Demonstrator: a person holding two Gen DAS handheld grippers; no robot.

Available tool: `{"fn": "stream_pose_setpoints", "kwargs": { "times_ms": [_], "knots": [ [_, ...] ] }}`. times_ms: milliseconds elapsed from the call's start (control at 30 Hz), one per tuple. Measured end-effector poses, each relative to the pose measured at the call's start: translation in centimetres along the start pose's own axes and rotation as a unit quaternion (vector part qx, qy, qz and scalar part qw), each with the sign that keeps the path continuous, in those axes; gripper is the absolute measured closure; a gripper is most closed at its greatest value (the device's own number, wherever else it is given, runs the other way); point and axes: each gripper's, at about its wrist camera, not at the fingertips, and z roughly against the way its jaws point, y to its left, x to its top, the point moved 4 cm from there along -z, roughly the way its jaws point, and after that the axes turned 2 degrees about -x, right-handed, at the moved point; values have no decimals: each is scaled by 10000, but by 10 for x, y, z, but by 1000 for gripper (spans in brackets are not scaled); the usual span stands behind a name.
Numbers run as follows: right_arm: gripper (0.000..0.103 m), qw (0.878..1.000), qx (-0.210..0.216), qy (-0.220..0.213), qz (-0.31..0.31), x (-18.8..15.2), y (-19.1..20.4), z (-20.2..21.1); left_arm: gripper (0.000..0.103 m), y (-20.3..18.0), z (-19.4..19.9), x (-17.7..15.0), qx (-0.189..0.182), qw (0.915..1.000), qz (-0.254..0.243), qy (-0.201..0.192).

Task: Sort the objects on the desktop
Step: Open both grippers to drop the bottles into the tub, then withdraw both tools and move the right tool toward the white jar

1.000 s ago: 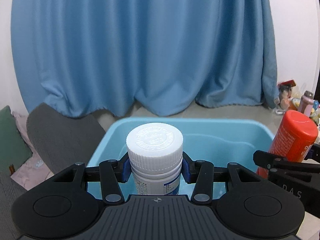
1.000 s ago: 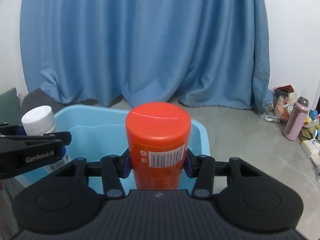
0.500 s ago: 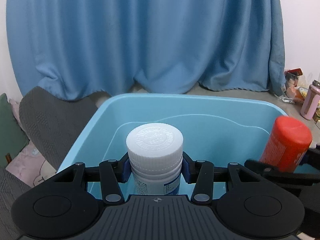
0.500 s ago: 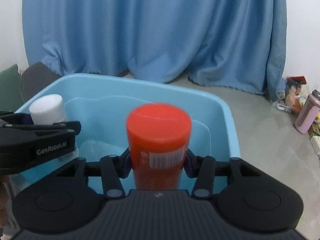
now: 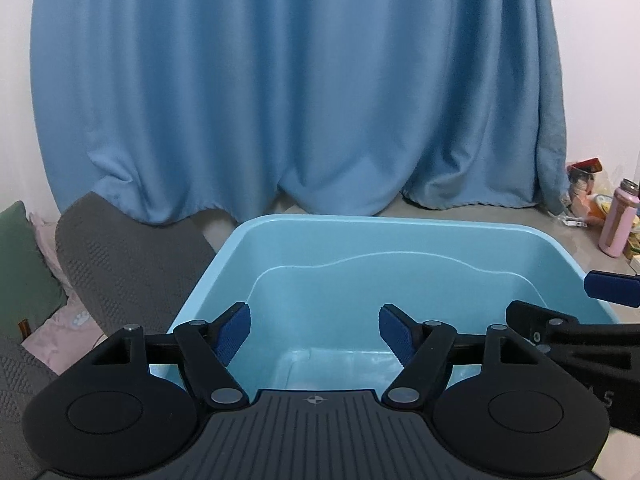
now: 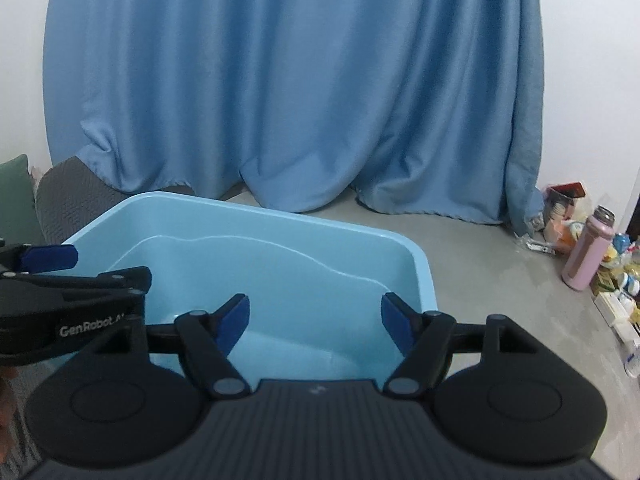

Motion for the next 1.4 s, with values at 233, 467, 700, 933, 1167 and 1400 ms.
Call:
{"fn": "stream_pose_setpoints", "kwargs": {
  "times_ms": [233,467,700,933,1167,1400],
  "knots": [
    [31,9995,-33,-115,-303,-10,-5,32,30,8,39,-11,-65,9999,67,-117],
    [31,9986,-53,-309,-419,-25,-15,71,29,11,86,-29,-173,9991,259,-291],
    [31,9985,-56,-389,-371,-46,-19,97,29,8,120,-62,-180,9992,164,-318],
    [31,9985,-126,-337,-407,-68,-27,110,29,7,137,-94,-195,9995,160,-164],
    [31,9985,-243,-266,-422,-95,-33,117,29,9,140,-124,-170,9999,14,-12],
    [31,9976,-416,-107,-549,-121,-46,118,29,13,138,-153,-200,9996,135,112]
  ]
}}
